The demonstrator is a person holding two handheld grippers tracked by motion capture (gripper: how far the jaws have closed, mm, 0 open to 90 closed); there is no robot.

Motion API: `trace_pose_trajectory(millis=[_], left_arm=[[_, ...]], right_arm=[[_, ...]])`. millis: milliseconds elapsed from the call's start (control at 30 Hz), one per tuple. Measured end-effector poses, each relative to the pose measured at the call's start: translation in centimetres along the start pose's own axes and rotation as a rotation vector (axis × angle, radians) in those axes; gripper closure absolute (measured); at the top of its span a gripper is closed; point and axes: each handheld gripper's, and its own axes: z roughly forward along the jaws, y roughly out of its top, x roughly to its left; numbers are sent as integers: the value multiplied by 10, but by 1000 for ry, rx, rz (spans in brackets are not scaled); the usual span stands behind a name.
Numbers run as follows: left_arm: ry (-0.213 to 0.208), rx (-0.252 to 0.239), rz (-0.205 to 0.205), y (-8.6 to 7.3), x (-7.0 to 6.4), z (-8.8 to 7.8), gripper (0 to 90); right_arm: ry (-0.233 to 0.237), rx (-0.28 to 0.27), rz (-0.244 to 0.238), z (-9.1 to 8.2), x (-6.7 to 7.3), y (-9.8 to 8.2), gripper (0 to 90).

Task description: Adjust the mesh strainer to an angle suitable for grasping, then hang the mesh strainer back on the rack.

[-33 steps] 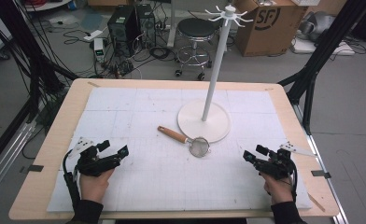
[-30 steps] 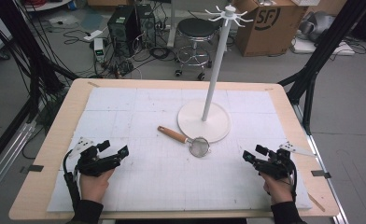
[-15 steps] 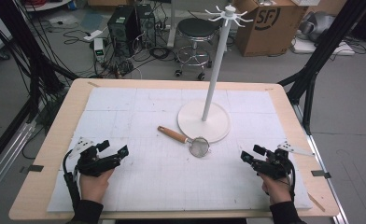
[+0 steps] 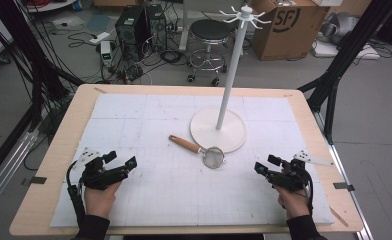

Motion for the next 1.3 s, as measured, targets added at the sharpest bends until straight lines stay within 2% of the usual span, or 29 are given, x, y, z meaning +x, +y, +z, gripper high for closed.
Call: trace_pose_trajectory(millis=[200,267,400,500,767,867,1033,1167,1300], left_arm=[[-2,-2,-2,0,1,0,114],[-17,-11,0,0,1,-1,114],[-47,-26,5,1,-2,-1,114],[-47,-16,8,1,-2,0,114],[-54,-20,5,1,-1,-1,114],[-53,-10,-8,1,0,0,106],[-57,-12,-20,1,1,-1,106],[-59,-4,-32,1,3,0,105],[-64,-3,-35,1,3,0,105]], right_arm=[[24,28,-45,9,12,2,164],[30,34,-48,11,13,2,163],[38,31,-38,10,15,4,170],[50,28,-34,11,15,7,194],[78,24,-34,25,22,18,193],[81,38,-30,31,27,21,193],[93,61,-59,43,37,28,192],[99,59,-79,51,44,40,190],[106,94,-101,62,52,49,190]])
